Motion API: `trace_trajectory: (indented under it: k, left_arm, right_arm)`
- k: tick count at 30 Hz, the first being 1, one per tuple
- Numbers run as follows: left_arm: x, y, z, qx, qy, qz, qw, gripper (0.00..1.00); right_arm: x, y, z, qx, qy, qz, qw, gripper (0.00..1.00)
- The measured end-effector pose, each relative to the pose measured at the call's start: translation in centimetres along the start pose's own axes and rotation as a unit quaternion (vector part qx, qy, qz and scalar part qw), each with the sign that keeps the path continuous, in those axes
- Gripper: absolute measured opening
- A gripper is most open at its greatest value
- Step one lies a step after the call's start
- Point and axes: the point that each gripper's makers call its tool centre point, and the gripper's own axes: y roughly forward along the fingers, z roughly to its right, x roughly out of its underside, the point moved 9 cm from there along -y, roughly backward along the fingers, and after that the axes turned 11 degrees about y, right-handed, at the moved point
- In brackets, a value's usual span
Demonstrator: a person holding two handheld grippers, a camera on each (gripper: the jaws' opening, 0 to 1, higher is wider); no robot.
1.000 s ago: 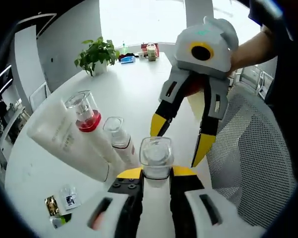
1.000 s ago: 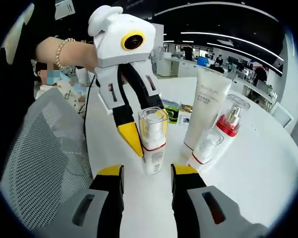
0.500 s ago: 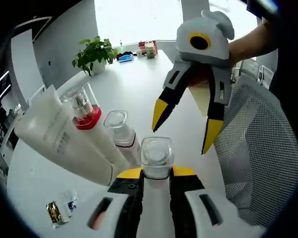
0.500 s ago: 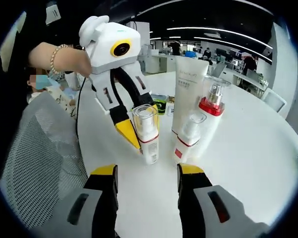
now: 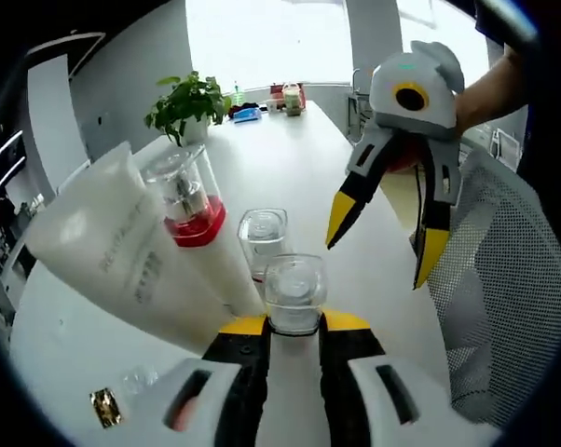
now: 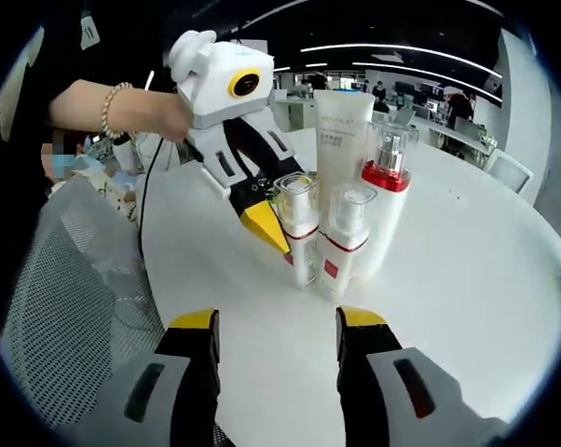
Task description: Arrange the skincare products in the storage area until every visible bottle or jar stands upright without overlapping.
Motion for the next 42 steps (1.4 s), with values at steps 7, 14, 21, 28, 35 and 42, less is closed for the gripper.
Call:
trace_trajectory:
  k: [7,14,21,28,35,42]
  left_arm:
    - [0.5,0.1,-0.8,-0.009,-0.018,0.005,0.9998,0.23]
    - [0.7,0.3,-1.1,-0.013,-0.020,0.006,0.9997,0.23]
    - [0.9,0.5,-1.4,-0.010,-0.017,0.006,0.9998,0.23]
    - [1.0,0.5,-1.4,-0.012,-0.018,0.003,0.9998,0.24]
    - [0.9,0.1,-1.3,-0.015,-0.017,0.000,0.9997,0.27]
    - [0.8,-0.6,-1.1,-0.024,-0.016,-0.002,0.9996,0.29]
  right_arm:
    - [0.0,0.1,-0.1,0.002,0.005,0.001,1.0000,0.51]
    - [0.0,0.0,0.1,0.004,0.008,0.003,1.0000,0.51]
    - [0.3,-0.1,0.2,0.006,0.015,0.004,0.9999,0.51]
    - [0.5,-0.2,0.3,0.005,0.019,0.004,0.9998,0.51]
    - [0.2,-0.3,0.2,0.006,0.019,0.007,0.9998,0.52]
    - [-0.3,-0.4,-0.1,0.006,0.015,0.009,0.9998,0.52]
